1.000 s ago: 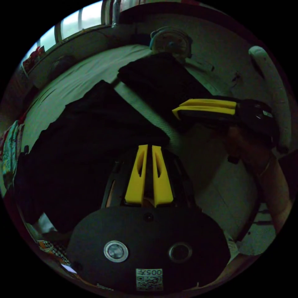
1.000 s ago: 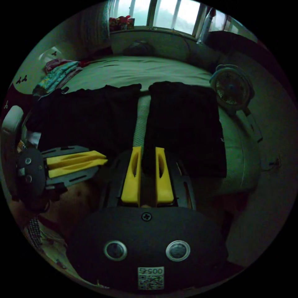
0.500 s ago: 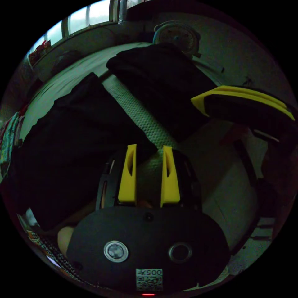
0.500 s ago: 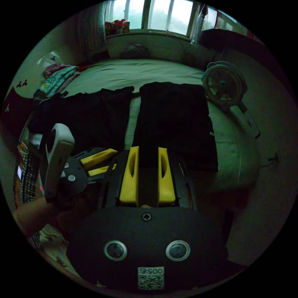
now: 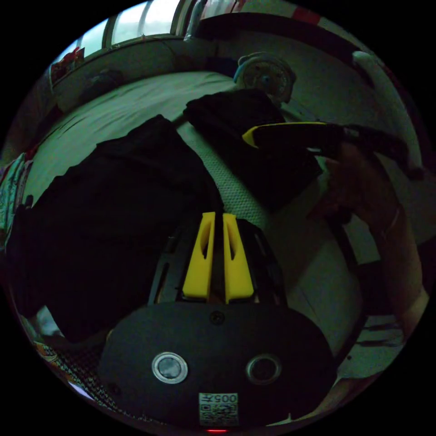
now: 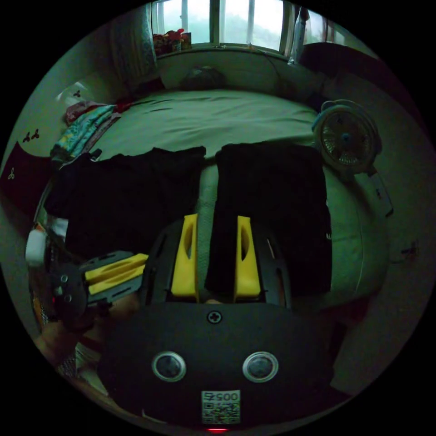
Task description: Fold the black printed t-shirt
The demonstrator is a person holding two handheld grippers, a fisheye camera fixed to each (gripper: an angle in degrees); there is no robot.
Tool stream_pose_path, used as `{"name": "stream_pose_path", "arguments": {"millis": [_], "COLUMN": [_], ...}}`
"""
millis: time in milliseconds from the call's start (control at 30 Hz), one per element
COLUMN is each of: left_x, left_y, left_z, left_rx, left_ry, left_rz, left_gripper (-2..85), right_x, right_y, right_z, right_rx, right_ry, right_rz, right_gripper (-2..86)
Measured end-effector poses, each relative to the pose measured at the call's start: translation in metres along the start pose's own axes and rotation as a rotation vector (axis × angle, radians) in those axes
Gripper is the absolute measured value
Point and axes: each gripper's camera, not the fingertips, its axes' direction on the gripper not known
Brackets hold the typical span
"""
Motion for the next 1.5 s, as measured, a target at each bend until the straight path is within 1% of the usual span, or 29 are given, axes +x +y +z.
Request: {"name": "stream_pose_path", "arguments": {"millis": [100, 133, 200, 300, 367, 500, 700, 833, 1100, 1233, 1367, 1500], "left_x": [-0.013, -0.019, -0.026, -0.034, -0.037, -0.047, -0.071, -0.091, -0.137, -0.16, -0.183, -0.208], "left_y": [0.014, 0.02, 0.029, 0.043, 0.051, 0.07, 0.1, 0.124, 0.168, 0.189, 0.21, 0.239], "left_z": [-0.011, -0.015, -0.02, -0.029, -0.033, -0.043, -0.058, -0.066, -0.083, -0.093, -0.105, -0.123], "left_rx": [0.016, 0.019, 0.027, 0.043, 0.047, 0.049, 0.054, 0.055, 0.059, 0.062, 0.071, 0.084], "left_ry": [0.016, 0.029, 0.047, 0.054, 0.053, 0.05, 0.068, 0.087, 0.127, 0.145, 0.155, 0.129], "left_rz": [-0.023, -0.031, -0.034, -0.026, -0.009, 0.017, 0.015, 0.017, -0.009, -0.009, -0.024, -0.041], "left_gripper": [4.4, 4.5, 4.4, 4.4, 4.5, 4.4, 4.3, 3.8, 3.3, 3.3, 3.2, 2.6], "right_x": [-0.003, -0.005, -0.005, -0.006, -0.009, -0.013, -0.013, -0.016, -0.032, -0.047, -0.077, -0.113], "right_y": [-0.021, -0.027, -0.033, -0.043, -0.059, -0.092, -0.153, -0.183, -0.22, -0.236, -0.255, -0.267], "right_z": [-0.004, -0.007, -0.015, -0.026, -0.021, 0.011, 0.075, 0.109, 0.162, 0.167, 0.161, 0.147], "right_rx": [0.001, 0.013, 0.044, 0.094, 0.095, 0.047, -0.062, -0.115, -0.224, -0.17, -0.141, -0.088], "right_ry": [0.075, 0.13, 0.161, 0.058, -0.068, -0.139, -0.226, -0.295, -0.298, -0.328, -0.253, -0.225], "right_rz": [0.028, 0.034, 0.047, 0.047, 0.014, 0.015, 0.127, 0.25, 0.364, 0.397, 0.355, 0.303], "right_gripper": [9.8, 9.8, 10.0, 10.4, 10.6, 10.7, 11.1, 10.7, 9.0, 5.8, 2.9, 1.1]}}
